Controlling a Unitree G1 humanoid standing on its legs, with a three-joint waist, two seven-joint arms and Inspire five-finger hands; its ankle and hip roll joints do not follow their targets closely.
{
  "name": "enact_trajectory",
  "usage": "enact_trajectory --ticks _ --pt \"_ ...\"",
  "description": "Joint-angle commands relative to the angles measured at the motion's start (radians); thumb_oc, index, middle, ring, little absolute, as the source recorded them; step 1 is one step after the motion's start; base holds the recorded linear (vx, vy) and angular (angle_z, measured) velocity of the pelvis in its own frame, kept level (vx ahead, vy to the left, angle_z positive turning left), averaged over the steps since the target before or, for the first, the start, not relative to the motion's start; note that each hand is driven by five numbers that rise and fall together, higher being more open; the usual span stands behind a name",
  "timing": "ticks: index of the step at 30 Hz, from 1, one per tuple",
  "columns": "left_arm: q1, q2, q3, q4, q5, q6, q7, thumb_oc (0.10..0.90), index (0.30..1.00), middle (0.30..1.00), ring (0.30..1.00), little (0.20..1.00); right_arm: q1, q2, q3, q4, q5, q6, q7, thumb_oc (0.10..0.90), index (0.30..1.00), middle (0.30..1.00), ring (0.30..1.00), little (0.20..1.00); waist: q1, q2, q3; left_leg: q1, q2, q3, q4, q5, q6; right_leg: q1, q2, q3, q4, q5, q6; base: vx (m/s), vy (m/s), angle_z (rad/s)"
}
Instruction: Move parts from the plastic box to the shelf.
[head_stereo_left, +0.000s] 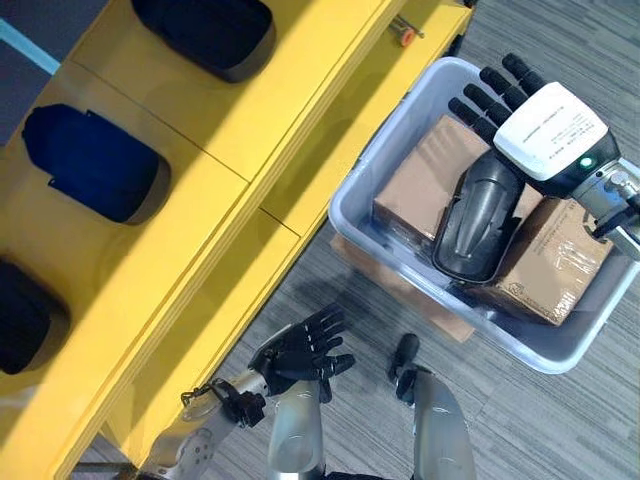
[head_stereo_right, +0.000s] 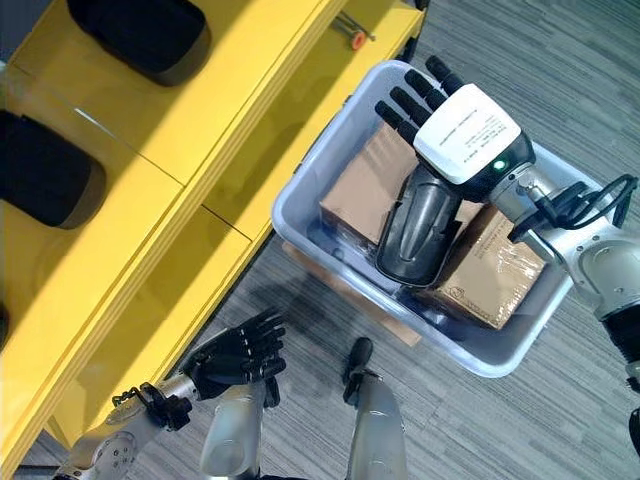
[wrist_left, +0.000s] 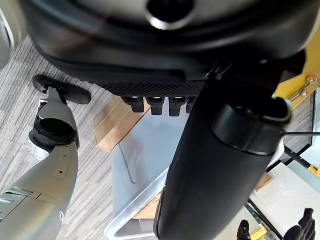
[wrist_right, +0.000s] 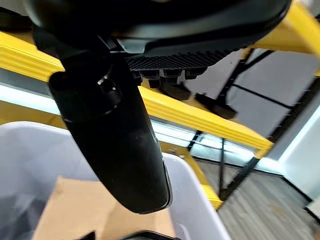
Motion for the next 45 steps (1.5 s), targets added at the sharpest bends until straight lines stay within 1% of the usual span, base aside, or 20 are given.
enact_trajectory --ticks 1,3,6,7,10,14,15,18,19,20,22,23,24,25,26,34,37,39,42,45 --pt "0.005 0.022 -0.011 -0.074 0.005 -0.02 -0.079 0.9 1.0 1.0 1.0 1.0 -0.155 -0.052 0.018 0.0 -0.019 0.015 -0.004 0.9 1.0 1.0 1.0 1.0 -0.003 0.003 -0.012 -0.023 0.029 -0.084 -0.002 -0.028 -0.036 -0.014 0.055 -0.02 0.132 -0.141 0.029 -0.03 -0.075 0.09" --pt "0.003 0.027 -0.011 -0.068 0.007 -0.027 -0.079 0.9 1.0 1.0 1.0 1.0 -0.16 -0.05 0.051 0.027 -0.016 0.034 0.0 0.9 1.0 1.0 1.0 1.0 0.001 0.002 -0.012 -0.041 0.035 -0.087 -0.004 -0.02 -0.037 -0.032 0.054 -0.024 0.142 -0.141 0.028 -0.03 -0.067 0.09" --pt "0.0 0.031 -0.01 -0.064 0.004 -0.032 -0.076 0.9 1.0 1.0 1.0 1.0 -0.154 -0.044 0.064 0.046 -0.024 0.094 -0.016 0.9 1.0 1.0 1.0 1.0 0.001 0.001 -0.012 -0.06 0.039 -0.088 -0.002 -0.015 -0.037 -0.051 0.052 -0.025 0.153 -0.14 0.027 -0.03 -0.046 0.02" --pt "-0.009 0.037 -0.013 -0.064 -0.003 -0.031 -0.066 0.9 1.0 1.0 1.0 1.0 -0.156 -0.036 0.069 0.067 -0.015 0.155 -0.018 0.9 1.0 1.0 1.0 1.0 0.0 -0.001 -0.012 -0.069 0.041 -0.088 0.0 -0.014 -0.038 -0.061 0.052 -0.025 0.156 -0.139 0.028 -0.03 -0.042 0.0" --pt "-0.019 0.035 -0.018 -0.061 0.005 -0.033 -0.06 0.9 1.0 1.0 1.0 1.0 -0.133 -0.017 0.051 0.105 -0.024 0.218 -0.007 0.9 1.0 1.0 1.0 1.0 -0.003 0.0 -0.012 -0.087 0.042 -0.089 0.001 -0.012 -0.037 -0.078 0.052 -0.022 0.159 -0.137 0.029 -0.04 -0.03 0.0" --pt "-0.029 0.032 -0.025 -0.069 0.0 -0.029 -0.041 0.9 1.0 1.0 1.0 1.0 -0.1 -0.008 0.026 0.119 -0.032 0.27 0.006 0.9 1.0 1.0 1.0 1.0 -0.009 0.002 -0.012 -0.102 0.043 -0.087 0.0 -0.01 -0.038 -0.094 0.054 -0.018 0.158 -0.135 0.029 -0.04 -0.008 -0.01" --pt "-0.033 0.03 -0.026 -0.069 0.0 -0.029 -0.038 0.9 1.0 1.0 1.0 1.0 -0.083 -0.007 0.016 0.124 -0.031 0.297 0.0 0.9 1.0 1.0 1.0 1.0 -0.013 0.003 -0.012 -0.107 0.044 -0.084 -0.001 -0.008 -0.038 -0.1 0.054 -0.017 0.159 -0.135 0.029 -0.05 -0.002 -0.04" --pt "-0.036 0.031 -0.029 -0.073 -0.007 -0.037 -0.033 0.9 1.0 1.0 1.0 1.0 -0.054 -0.004 -0.01 0.139 -0.017 0.347 -0.039 0.9 1.0 1.0 1.0 1.0 -0.02 0.007 -0.012 -0.116 0.045 -0.077 0.001 -0.009 -0.038 -0.113 0.054 -0.011 0.157 -0.133 0.03 -0.05 0.012 -0.02" --pt "-0.04 0.028 -0.03 -0.075 -0.013 -0.036 -0.026 0.9 1.0 1.0 1.0 1.0 -0.038 0.001 -0.032 0.143 0.025 0.376 -0.053 0.9 1.0 1.0 1.0 1.0 -0.026 0.009 -0.012 -0.117 0.044 -0.076 0.004 -0.013 -0.038 -0.117 0.054 -0.008 0.159 -0.135 0.03 -0.03 0.022 -0.03" --pt "-0.042 0.026 -0.028 -0.078 -0.016 -0.031 -0.024 0.9 1.0 1.0 1.0 1.0 -0.018 0.009 -0.059 0.149 0.045 0.38 -0.059 0.9 1.0 1.0 1.0 1.0 -0.031 0.01 -0.012 -0.117 0.043 -0.074 0.008 -0.017 -0.038 -0.119 0.052 -0.006 0.158 -0.135 0.031 0.0 0.0 0.0" --pt "-0.044 0.022 -0.024 -0.077 -0.013 -0.032 -0.029 0.9 1.0 1.0 1.0 1.0 0.018 0.017 -0.093 0.154 0.036 0.368 -0.067 0.9 1.0 1.0 1.0 1.0 -0.037 0.011 -0.012 -0.118 0.041 -0.071 0.01 -0.021 -0.037 -0.123 0.052 -0.002 0.158 -0.135 0.031 -0.03 0.017 -0.02" --pt "-0.045 0.017 -0.025 -0.078 -0.008 -0.035 -0.029 0.9 1.0 1.0 1.0 1.0 0.045 0.021 -0.107 0.157 0.031 0.346 -0.071 0.9 1.0 1.0 1.0 1.0 -0.04 0.01 -0.012 -0.118 0.04 -0.067 0.01 -0.024 -0.036 -0.125 0.052 0.0 0.155 -0.135 0.03 -0.04 0.015 -0.02" --pt "-0.044 0.015 -0.022 -0.083 -0.01 -0.031 -0.025 0.9 1.0 1.0 1.0 1.0 0.059 0.022 -0.114 0.153 0.031 0.339 -0.069 0.9 1.0 1.0 1.0 1.0 -0.042 0.01 -0.012 -0.116 0.039 -0.066 0.011 -0.025 -0.036 -0.123 0.051 0.0 0.153 -0.135 0.03 -0.02 0.008 -0.03" --pt "-0.045 0.014 -0.019 -0.088 -0.013 -0.022 -0.017 0.9 1.0 1.0 1.0 1.0 0.078 0.025 -0.124 0.146 0.018 0.313 -0.063 0.9 1.0 1.0 1.0 1.0 -0.045 0.009 -0.012 -0.116 0.04 -0.064 0.018 -0.03 -0.035 -0.123 0.048 0.001 0.155 -0.137 0.03 0.06 0.004 -0.04" --pt "-0.042 0.014 -0.02 -0.086 -0.013 -0.019 -0.015 0.9 1.0 1.0 1.0 1.0 0.087 0.028 -0.121 0.144 0.004 0.3 -0.062 0.9 1.0 1.0 1.0 1.0 -0.051 0.003 -0.012 -0.1 0.03 -0.067 0.022 -0.051 -0.042 -0.112 0.036 0.011 0.167 -0.162 0.041 0.06 0.003 -0.06" --pt "-0.052 0.018 -0.023 -0.077 -0.014 -0.016 -0.018 0.9 1.0 1.0 1.0 1.0 0.04 0.048 -0.057 0.134 -0.041 0.243 -0.029 0.9 1.0 1.0 1.0 1.0 -0.049 0.004 -0.012 -0.122 0.026 -0.061 0.031 -0.053 -0.039 -0.143 0.025 0.011 0.189 -0.168 0.039 0.0 -0.007 -0.04" --pt "-0.061 0.015 -0.027 -0.073 -0.01 -0.011 -0.013 0.9 1.0 1.0 1.0 1.0 0.017 0.065 -0.022 0.138 -0.063 0.245 -0.007 0.9 1.0 1.0 1.0 1.0 -0.045 0.005 -0.012 -0.137 0.024 -0.06 0.035 -0.052 -0.039 -0.159 0.021 0.007 0.198 -0.168 0.038 0.0 -0.021 0.0" --pt "-0.063 0.016 -0.03 -0.067 -0.009 -0.014 -0.016 0.9 1.0 1.0 1.0 1.0 0.0 0.071 -0.001 0.149 -0.072 0.248 -0.013 0.9 1.0 1.0 1.0 1.0 -0.041 0.006 -0.012 -0.146 0.025 -0.06 0.035 -0.05 -0.038 -0.167 0.018 0.004 0.203 -0.169 0.038 0.0 -0.016 0.01" --pt "-0.065 0.017 -0.036 -0.055 -0.009 -0.027 -0.018 0.9 1.0 1.0 1.0 1.0 -0.026 0.086 0.026 0.168 -0.096 0.283 -0.044 0.9 1.0 1.0 1.0 1.0 -0.036 0.011 -0.012 -0.167 0.024 -0.06 0.039 -0.049 -0.037 -0.189 0.014 0.0 0.214 -0.169 0.037 0.0 -0.022 0.01" --pt "-0.07 0.018 -0.037 -0.051 -0.012 -0.026 -0.019 0.9 1.0 1.0 1.0 1.0 -0.045 0.104 0.036 0.172 -0.106 0.279 -0.011 0.9 1.0 1.0 1.0 1.0 -0.033 0.015 -0.012 -0.176 0.023 -0.061 0.038 -0.047 -0.038 -0.198 0.012 -0.003 0.219 -0.171 0.037 0.0 0.0 0.0"
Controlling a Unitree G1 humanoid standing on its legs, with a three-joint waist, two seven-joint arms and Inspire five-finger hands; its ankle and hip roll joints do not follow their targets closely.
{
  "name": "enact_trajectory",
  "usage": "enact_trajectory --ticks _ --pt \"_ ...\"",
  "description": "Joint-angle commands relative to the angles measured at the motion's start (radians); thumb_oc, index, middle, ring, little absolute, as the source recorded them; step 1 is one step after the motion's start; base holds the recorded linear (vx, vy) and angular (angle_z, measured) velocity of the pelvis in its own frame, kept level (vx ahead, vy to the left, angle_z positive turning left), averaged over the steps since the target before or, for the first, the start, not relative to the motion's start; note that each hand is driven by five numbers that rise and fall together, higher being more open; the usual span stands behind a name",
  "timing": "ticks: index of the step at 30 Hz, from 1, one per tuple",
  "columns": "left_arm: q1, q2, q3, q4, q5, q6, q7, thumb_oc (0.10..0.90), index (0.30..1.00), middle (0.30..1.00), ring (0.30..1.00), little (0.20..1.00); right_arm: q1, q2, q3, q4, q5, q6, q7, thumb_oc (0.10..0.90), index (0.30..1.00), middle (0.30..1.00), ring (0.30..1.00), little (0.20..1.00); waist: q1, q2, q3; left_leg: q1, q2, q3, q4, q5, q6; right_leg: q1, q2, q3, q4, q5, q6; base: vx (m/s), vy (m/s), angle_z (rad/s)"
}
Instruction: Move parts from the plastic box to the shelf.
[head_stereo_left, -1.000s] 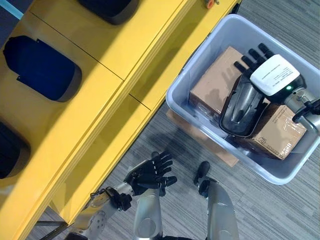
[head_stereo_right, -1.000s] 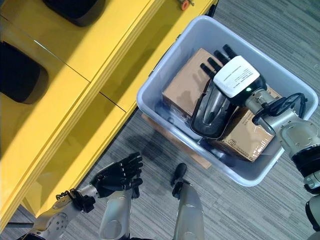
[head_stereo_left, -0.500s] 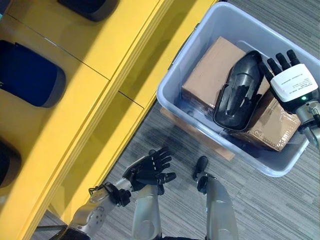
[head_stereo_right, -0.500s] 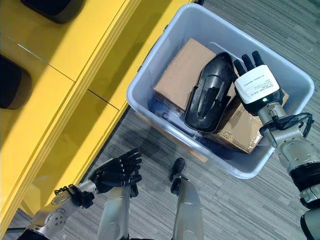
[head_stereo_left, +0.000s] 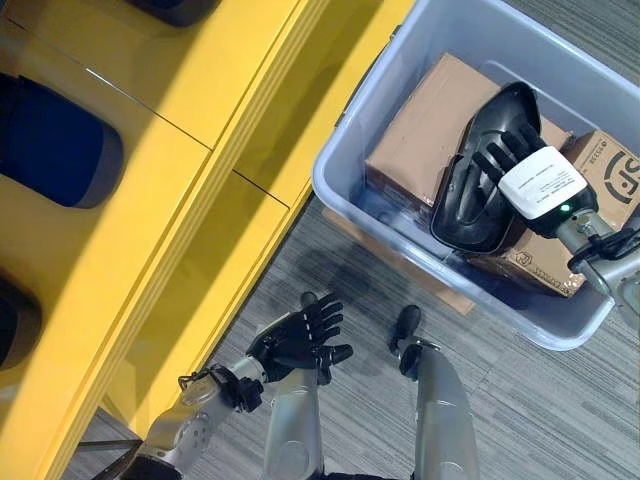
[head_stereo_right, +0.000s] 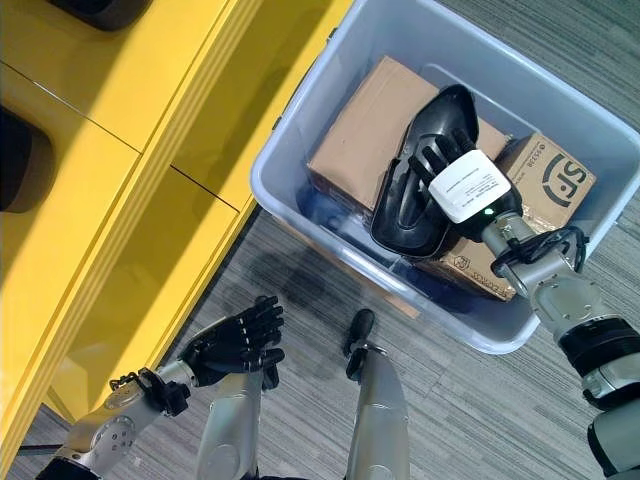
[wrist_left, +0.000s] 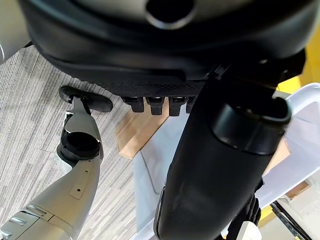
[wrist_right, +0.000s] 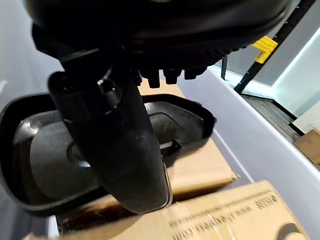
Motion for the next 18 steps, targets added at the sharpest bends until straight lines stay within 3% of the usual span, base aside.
enact_trajectory --ticks 1,3,4,7,12,16,18 --pt "0.005 -0.013 -0.035 -0.07 -0.01 -0.03 -0.036 0.9 1.0 1.0 1.0 1.0 -0.15 -0.04 -0.002 0.004 -0.018 -0.009 0.031 0.9 1.0 1.0 1.0 1.0 0.008 0.018 -0.014 -0.003 0.021 -0.072 0.02 -0.077 -0.044 0.031 0.034 -0.03 0.104 -0.148 0.067 0.0 0.0 0.0" --pt "0.005 -0.007 -0.026 -0.077 -0.01 -0.021 -0.037 0.9 1.0 1.0 1.0 1.0 -0.163 -0.048 0.048 -0.007 -0.011 -0.164 0.219 0.9 1.0 1.0 1.0 1.0 0.011 0.013 -0.014 -0.007 0.024 -0.071 0.015 -0.071 -0.045 0.027 0.034 -0.033 0.106 -0.149 0.066 0.01 -0.044 0.0" --pt "0.014 0.011 -0.018 -0.099 -0.011 -0.007 -0.026 0.9 1.0 1.0 1.0 1.0 -0.168 -0.073 0.133 -0.026 0.044 -0.196 0.355 0.9 1.0 1.0 1.0 1.0 0.021 0.003 -0.014 -0.021 0.032 -0.073 0.021 -0.06 -0.046 0.02 0.027 -0.045 0.121 -0.151 0.063 0.02 -0.106 0.01" --pt "0.02 0.022 -0.019 -0.103 0.0 0.002 -0.032 0.9 1.0 1.0 1.0 1.0 -0.242 -0.054 0.208 0.002 0.103 -0.21 0.422 0.9 1.0 1.0 1.0 1.0 0.036 0.0 -0.014 -0.027 0.036 -0.076 0.023 -0.058 -0.048 0.017 0.022 -0.055 0.125 -0.147 0.063 0.01 -0.086 0.11" --pt "0.029 0.025 -0.026 -0.113 0.016 0.012 -0.046 0.9 1.0 1.0 1.0 1.0 -0.266 -0.017 0.249 0.026 0.229 -0.156 0.536 0.9 1.0 1.0 1.0 1.0 0.051 -0.001 -0.014 -0.035 0.039 -0.082 0.011 -0.042 -0.053 0.016 0.025 -0.063 0.127 -0.148 0.063 0.02 -0.057 0.04" --pt "0.021 0.021 -0.027 -0.125 0.023 0.024 -0.031 0.9 1.0 1.0 1.0 1.0 -0.295 0.048 0.273 0.103 0.466 -0.039 0.658 0.9 1.0 1.0 1.0 1.0 0.066 0.003 -0.014 -0.027 0.041 -0.087 -0.012 -0.028 -0.056 0.025 0.026 -0.067 0.122 -0.149 0.066 0.03 -0.033 0.0" --pt "0.017 0.02 -0.024 -0.13 0.021 0.034 -0.025 0.9 1.0 1.0 1.0 1.0 -0.301 0.068 0.27 0.125 0.52 -0.007 0.69 0.9 1.0 1.0 1.0 1.0 0.069 0.005 -0.014 -0.027 0.042 -0.087 -0.015 -0.025 -0.057 0.025 0.023 -0.07 0.127 -0.151 0.066 0.0 0.0 0.0"
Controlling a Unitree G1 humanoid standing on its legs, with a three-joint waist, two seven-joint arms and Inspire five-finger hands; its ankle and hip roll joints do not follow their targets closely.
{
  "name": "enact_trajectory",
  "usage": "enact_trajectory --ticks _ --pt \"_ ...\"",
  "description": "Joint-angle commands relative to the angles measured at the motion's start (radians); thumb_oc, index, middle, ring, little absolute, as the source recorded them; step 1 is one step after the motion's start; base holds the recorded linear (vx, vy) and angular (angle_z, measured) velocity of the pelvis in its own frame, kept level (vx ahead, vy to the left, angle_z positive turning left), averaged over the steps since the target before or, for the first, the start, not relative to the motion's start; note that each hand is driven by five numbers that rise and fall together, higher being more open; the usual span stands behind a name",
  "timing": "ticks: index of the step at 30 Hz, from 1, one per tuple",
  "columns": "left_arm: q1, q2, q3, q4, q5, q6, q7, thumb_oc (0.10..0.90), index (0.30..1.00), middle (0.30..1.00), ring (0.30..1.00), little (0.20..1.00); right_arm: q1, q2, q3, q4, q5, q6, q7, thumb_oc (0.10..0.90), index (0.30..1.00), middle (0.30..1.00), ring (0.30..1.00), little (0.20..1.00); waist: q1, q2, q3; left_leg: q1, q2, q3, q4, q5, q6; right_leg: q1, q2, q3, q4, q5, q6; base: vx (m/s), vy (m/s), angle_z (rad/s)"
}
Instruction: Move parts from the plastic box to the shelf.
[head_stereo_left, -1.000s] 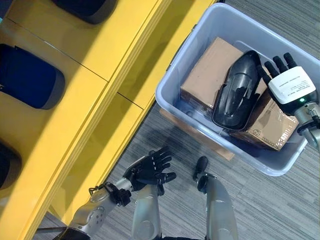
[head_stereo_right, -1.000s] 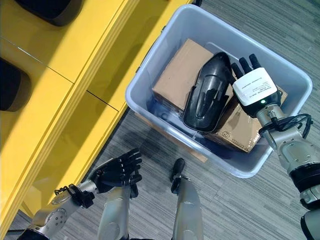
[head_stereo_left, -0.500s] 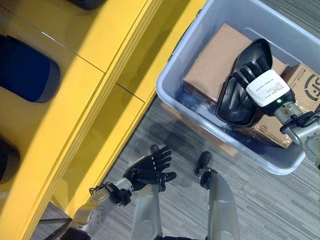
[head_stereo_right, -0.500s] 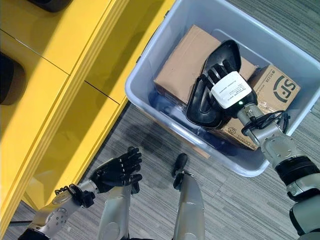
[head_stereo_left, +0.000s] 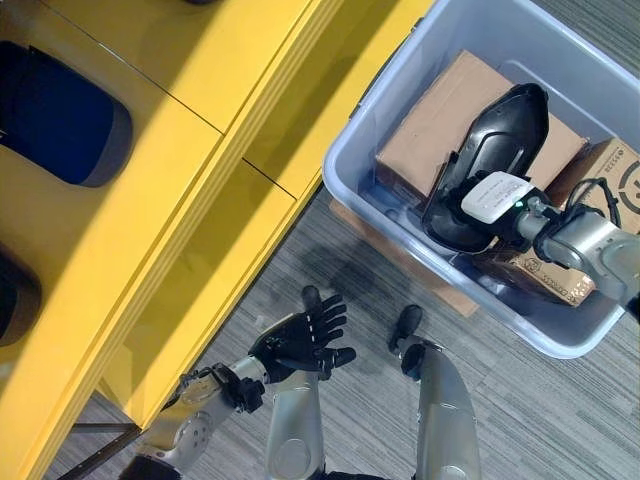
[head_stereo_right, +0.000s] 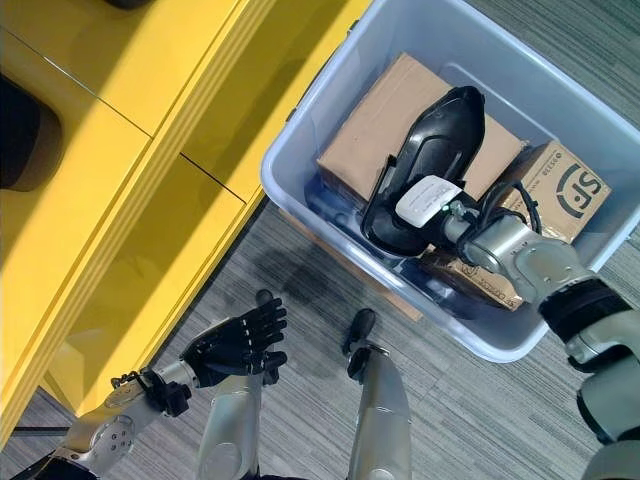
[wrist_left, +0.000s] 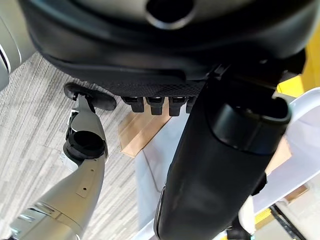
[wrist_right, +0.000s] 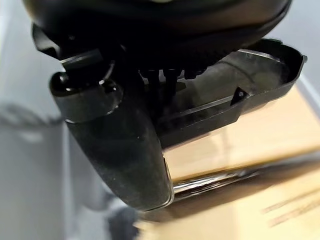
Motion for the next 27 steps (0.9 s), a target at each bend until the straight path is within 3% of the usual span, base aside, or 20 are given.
enact_trajectory --ticks 1,5,13,20,27 --pt "0.006 0.016 -0.022 -0.103 -0.012 0.014 -0.024 0.9 1.0 1.0 1.0 1.0 -0.047 0.028 0.024 0.114 0.161 0.135 0.127 0.9 1.0 1.0 1.0 1.0 0.04 0.009 -0.013 -0.017 0.029 -0.057 -0.022 -0.036 -0.045 0.02 0.013 -0.041 0.125 -0.144 0.071 0.0 0.0 0.0" --pt "-0.003 0.013 -0.027 -0.105 -0.001 0.025 -0.036 0.9 1.0 1.0 1.0 1.0 -0.065 0.07 0.017 0.192 0.104 0.123 0.053 0.9 1.0 1.0 1.0 1.0 0.052 0.017 -0.013 -0.023 0.028 -0.064 -0.018 -0.035 -0.044 0.016 0.01 -0.047 0.138 -0.15 0.069 0.01 -0.009 0.01" --pt "-0.025 -0.001 -0.056 -0.104 -0.01 0.019 -0.027 0.9 1.0 1.0 1.0 1.0 -0.125 0.144 -0.073 0.27 0.06 0.258 -0.306 0.9 1.0 1.0 1.0 1.0 0.057 0.046 -0.013 -0.014 0.018 -0.069 -0.019 -0.044 -0.038 0.024 0.01 -0.041 0.139 -0.15 0.071 0.0 0.011 0.0" --pt "-0.032 -0.021 -0.07 -0.101 -0.022 0.011 -0.023 0.9 1.0 1.0 1.0 1.0 -0.129 0.153 -0.098 0.233 -0.185 0.254 -0.399 0.9 1.0 1.0 1.0 1.0 0.047 0.06 -0.013 0.001 0.012 -0.064 -0.018 -0.055 -0.034 0.031 0.009 -0.029 0.139 -0.156 0.072 -0.01 0.057 0.02" --pt "-0.026 -0.022 -0.07 -0.087 -0.027 -0.007 -0.043 0.9 1.0 1.0 1.0 1.0 -0.137 0.121 -0.092 0.195 -0.174 0.263 -0.449 0.9 1.0 1.0 1.0 1.0 0.038 0.06 -0.013 0.019 0.012 -0.056 -0.031 -0.056 -0.037 0.042 0.01 -0.021 0.12 -0.153 0.074 -0.02 0.041 0.0"
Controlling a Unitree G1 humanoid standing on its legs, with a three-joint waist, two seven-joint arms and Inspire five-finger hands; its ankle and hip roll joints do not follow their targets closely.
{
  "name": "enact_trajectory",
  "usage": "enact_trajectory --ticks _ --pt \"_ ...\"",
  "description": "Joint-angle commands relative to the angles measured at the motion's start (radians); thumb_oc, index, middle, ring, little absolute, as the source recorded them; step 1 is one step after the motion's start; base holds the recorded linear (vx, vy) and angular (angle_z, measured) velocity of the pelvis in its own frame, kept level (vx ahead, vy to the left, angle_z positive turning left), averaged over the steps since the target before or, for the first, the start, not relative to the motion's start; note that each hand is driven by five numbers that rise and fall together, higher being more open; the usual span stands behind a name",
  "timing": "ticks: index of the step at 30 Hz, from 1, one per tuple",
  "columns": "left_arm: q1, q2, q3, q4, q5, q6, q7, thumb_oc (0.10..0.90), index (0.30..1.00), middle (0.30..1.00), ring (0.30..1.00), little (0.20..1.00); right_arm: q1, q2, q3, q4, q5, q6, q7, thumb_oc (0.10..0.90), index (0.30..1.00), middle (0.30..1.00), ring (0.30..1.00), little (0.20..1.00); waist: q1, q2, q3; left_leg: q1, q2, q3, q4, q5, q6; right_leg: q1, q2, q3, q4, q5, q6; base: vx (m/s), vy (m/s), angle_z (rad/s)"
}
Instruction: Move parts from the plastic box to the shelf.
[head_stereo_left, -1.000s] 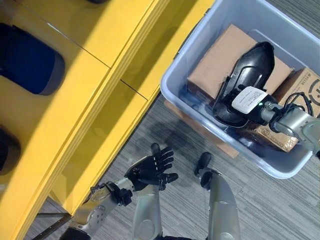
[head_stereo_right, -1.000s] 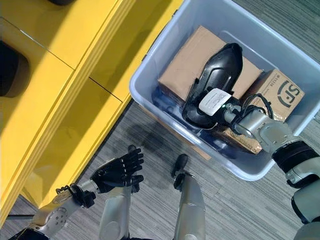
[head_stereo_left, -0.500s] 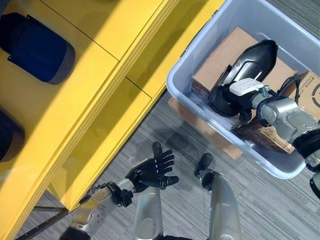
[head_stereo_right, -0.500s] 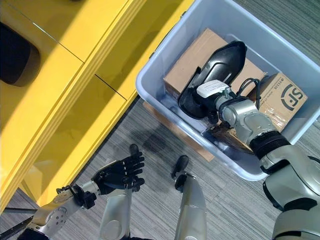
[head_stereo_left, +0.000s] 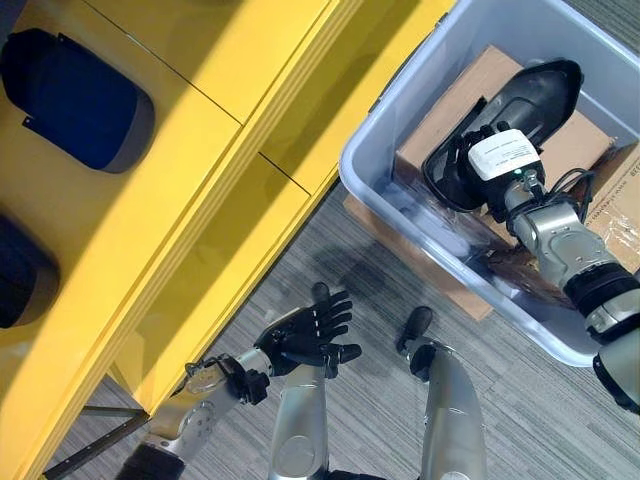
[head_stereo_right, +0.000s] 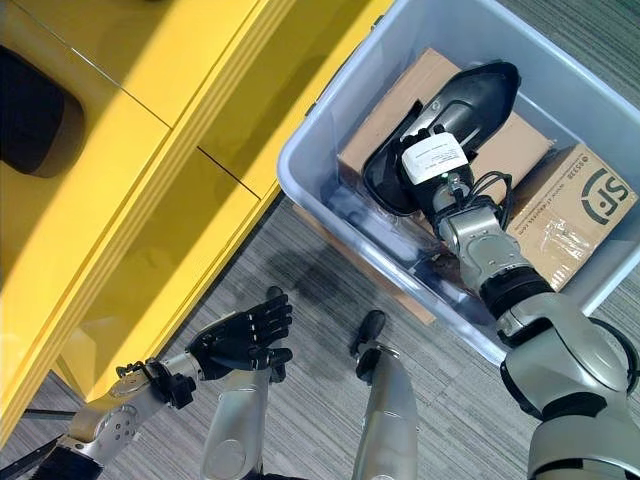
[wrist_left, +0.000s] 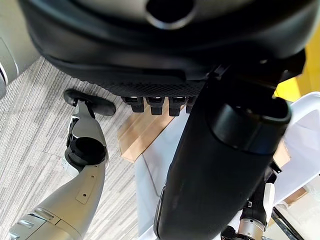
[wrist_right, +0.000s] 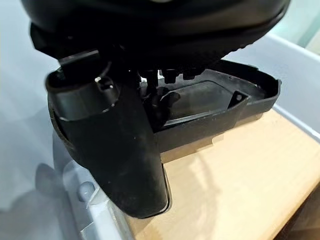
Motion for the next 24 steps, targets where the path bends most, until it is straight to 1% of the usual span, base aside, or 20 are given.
enact_trajectory --ticks 1,4,5,6,9,11,14,15,16,18,19,24 --pt "0.02 -0.022 -0.06 -0.08 -0.026 -0.05 -0.048 0.9 1.0 1.0 1.0 1.0 -0.092 -0.104 -0.008 -0.052 -0.031 0.017 -0.088 0.9 1.0 1.0 1.0 1.0 -0.009 0.036 -0.009 0.03 0.028 -0.044 -0.025 -0.075 -0.034 0.071 0.029 -0.021 0.082 -0.146 0.088 0.0 0.0 0.0" --pt "0.024 -0.023 -0.057 -0.079 -0.028 -0.057 -0.047 0.9 1.0 1.0 1.0 1.0 -0.087 -0.12 0.005 -0.068 -0.051 -0.001 -0.066 0.9 1.0 1.0 1.0 1.0 -0.012 0.033 -0.009 0.034 0.029 -0.042 -0.026 -0.074 -0.034 0.074 0.03 -0.019 0.078 -0.145 0.087 0.0 0.0 0.0" --pt "0.024 -0.022 -0.057 -0.08 -0.031 -0.061 -0.043 0.9 1.0 1.0 1.0 1.0 -0.085 -0.129 0.012 -0.078 -0.087 -0.011 -0.065 0.9 1.0 1.0 1.0 1.0 -0.013 0.031 -0.009 0.035 0.029 -0.041 -0.025 -0.075 -0.033 0.073 0.03 -0.018 0.08 -0.145 0.087 0.0 0.0 0.0" --pt "0.024 -0.022 -0.054 -0.074 -0.032 -0.062 -0.045 0.9 1.0 1.0 1.0 1.0 -0.081 -0.147 0.029 -0.099 -0.155 -0.039 -0.025 0.9 1.0 1.0 1.0 1.0 -0.016 0.026 -0.009 0.04 0.031 -0.039 -0.022 -0.078 -0.032 0.077 0.029 -0.018 0.081 -0.146 0.087 0.0 0.0 0.0" --pt "0.03 -0.019 -0.048 -0.076 -0.031 -0.063 -0.049 0.9 1.0 1.0 1.0 1.0 -0.075 -0.168 0.044 -0.127 -0.192 -0.056 0.01 0.9 1.0 1.0 1.0 1.0 -0.018 0.02 -0.009 0.041 0.031 -0.039 -0.019 -0.078 -0.032 0.08 0.03 -0.016 0.081 -0.146 0.088 0.0 0.0 0.0" --pt "0.037 -0.017 -0.044 -0.076 -0.031 -0.063 -0.05 0.9 1.0 1.0 1.0 1.0 -0.065 -0.187 0.058 -0.148 -0.187 -0.048 0.036 0.9 1.0 1.0 1.0 1.0 -0.019 0.017 -0.009 0.042 0.033 -0.04 -0.02 -0.075 -0.033 0.082 0.032 -0.016 0.079 -0.146 0.088 0.0 0.0 0.0" --pt "0.04 -0.014 -0.04 -0.074 -0.029 -0.068 -0.049 0.9 1.0 1.0 1.0 1.0 -0.056 -0.202 0.065 -0.157 -0.144 -0.021 0.074 0.9 1.0 1.0 1.0 1.0 -0.022 0.009 -0.009 0.039 0.036 -0.04 -0.019 -0.073 -0.034 0.08 0.035 -0.014 0.076 -0.144 0.087 0.0 0.0 0.0" --pt "0.041 -0.014 -0.039 -0.074 -0.029 -0.068 -0.049 0.9 1.0 1.0 1.0 1.0 -0.054 -0.203 0.064 -0.158 -0.144 -0.023 0.074 0.9 1.0 1.0 1.0 1.0 -0.023 0.008 -0.009 0.039 0.036 -0.04 -0.019 -0.073 -0.034 0.08 0.036 -0.014 0.076 -0.143 0.087 0.0 0.0 0.0" --pt "0.042 -0.014 -0.035 -0.08 -0.027 -0.063 -0.043 0.9 1.0 1.0 1.0 1.0 -0.044 -0.209 0.066 -0.153 -0.112 -0.009 0.079 0.9 1.0 1.0 1.0 1.0 -0.023 0.004 -0.009 0.036 0.037 -0.041 -0.019 -0.071 -0.033 0.078 0.038 -0.014 0.075 -0.142 0.086 0.0 0.0 0.0" --pt "0.038 -0.014 -0.037 -0.087 -0.026 -0.057 -0.035 0.9 1.0 1.0 1.0 1.0 -0.046 -0.204 0.066 -0.131 -0.095 -0.012 0.088 0.9 1.0 1.0 1.0 1.0 -0.022 0.003 -0.009 0.034 0.037 -0.042 -0.02 -0.069 -0.034 0.078 0.04 -0.015 0.073 -0.141 0.086 0.0 0.0 0.0" --pt "0.036 -0.013 -0.035 -0.086 -0.029 -0.055 -0.029 0.9 1.0 1.0 1.0 1.0 -0.037 -0.201 0.063 -0.121 -0.112 -0.019 0.094 0.9 1.0 1.0 1.0 1.0 -0.022 0.005 -0.009 0.033 0.037 -0.043 -0.022 -0.067 -0.035 0.076 0.04 -0.015 0.075 -0.142 0.087 0.0 0.0 0.0" --pt "0.029 -0.015 -0.033 -0.083 -0.024 -0.049 -0.029 0.9 1.0 1.0 1.0 1.0 -0.031 -0.183 0.062 -0.076 -0.078 0.002 0.077 0.9 1.0 1.0 1.0 1.0 -0.016 0.006 -0.009 0.024 0.038 -0.044 -0.019 -0.066 -0.034 0.071 0.035 -0.022 0.082 -0.146 0.085 0.0 -0.007 0.0"
